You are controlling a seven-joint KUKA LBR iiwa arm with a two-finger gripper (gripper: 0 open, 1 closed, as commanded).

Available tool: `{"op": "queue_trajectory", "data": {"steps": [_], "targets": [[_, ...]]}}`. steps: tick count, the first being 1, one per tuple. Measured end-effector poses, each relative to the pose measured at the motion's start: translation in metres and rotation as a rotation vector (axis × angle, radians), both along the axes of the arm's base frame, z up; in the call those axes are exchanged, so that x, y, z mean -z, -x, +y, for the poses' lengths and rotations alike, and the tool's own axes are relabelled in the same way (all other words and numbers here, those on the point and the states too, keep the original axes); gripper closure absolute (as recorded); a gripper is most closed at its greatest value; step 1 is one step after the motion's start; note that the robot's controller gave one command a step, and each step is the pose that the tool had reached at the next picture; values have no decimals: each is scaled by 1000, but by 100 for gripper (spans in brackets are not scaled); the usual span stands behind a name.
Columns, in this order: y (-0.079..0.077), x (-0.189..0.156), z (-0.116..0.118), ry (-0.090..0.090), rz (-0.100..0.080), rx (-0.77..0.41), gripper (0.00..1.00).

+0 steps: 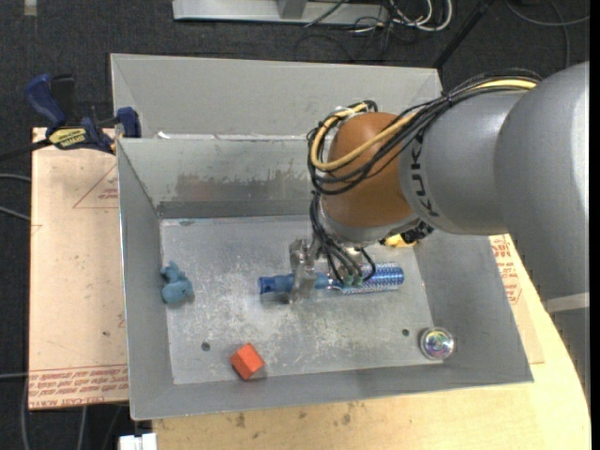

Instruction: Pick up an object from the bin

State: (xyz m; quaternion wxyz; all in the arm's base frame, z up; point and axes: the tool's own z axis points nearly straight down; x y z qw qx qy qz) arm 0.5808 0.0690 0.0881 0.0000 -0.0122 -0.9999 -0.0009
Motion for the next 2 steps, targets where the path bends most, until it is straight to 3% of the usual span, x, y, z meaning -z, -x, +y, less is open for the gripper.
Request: {"op": "queue_trajectory", "data": {"steps": [1, 2], "targets": [[2, -58, 7, 0, -5, -164, 100], [5, -139, 9, 0, -9, -167, 100]]}}
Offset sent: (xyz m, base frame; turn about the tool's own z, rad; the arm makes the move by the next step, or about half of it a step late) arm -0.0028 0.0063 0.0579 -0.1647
